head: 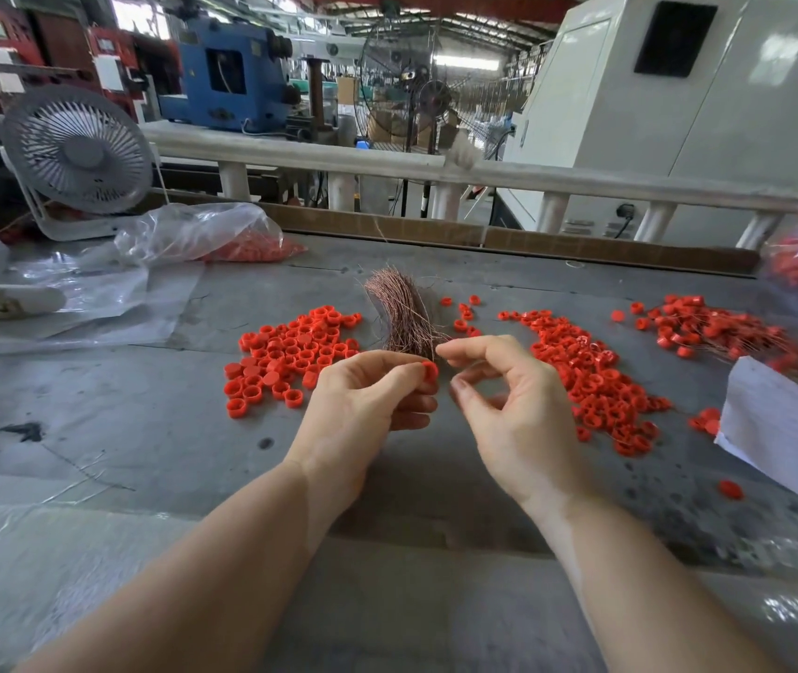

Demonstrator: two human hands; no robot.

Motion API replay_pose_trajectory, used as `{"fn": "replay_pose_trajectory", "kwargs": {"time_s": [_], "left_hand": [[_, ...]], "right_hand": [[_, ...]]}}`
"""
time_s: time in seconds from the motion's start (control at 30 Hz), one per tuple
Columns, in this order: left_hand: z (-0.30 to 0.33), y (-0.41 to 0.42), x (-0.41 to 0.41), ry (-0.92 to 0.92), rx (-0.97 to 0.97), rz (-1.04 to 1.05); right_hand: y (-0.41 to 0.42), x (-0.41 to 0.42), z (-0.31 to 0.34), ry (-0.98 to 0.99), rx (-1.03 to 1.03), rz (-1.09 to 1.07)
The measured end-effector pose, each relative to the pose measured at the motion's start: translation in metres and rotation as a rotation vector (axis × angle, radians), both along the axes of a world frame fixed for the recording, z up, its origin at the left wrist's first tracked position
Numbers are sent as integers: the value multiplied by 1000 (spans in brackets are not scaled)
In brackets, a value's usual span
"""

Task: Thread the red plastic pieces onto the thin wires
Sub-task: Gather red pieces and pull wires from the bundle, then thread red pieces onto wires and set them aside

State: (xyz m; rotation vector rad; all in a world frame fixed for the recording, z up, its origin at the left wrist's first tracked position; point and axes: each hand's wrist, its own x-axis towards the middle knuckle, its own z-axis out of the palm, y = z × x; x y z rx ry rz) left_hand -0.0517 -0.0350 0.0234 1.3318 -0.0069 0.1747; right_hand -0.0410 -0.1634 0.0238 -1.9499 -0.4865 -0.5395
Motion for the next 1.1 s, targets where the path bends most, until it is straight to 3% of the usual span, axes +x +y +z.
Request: {"fn": "replay_pose_trajectory", "kwargs": {"time_s": [0.2,0.43,0.8,1.1], "left_hand": [[-1,0,0,18,34,14],[-5,-2,4,55,104,34],[-5,-4,12,133,180,-11],[-1,-4,19,228,242,-79]], "right_hand": [[-2,3,-3,5,-78,-73],[-6,11,-13,158,-156,-188],[-8,19,-17,357,-79,-119],[-9,27,-14,468,-181,-93]]}}
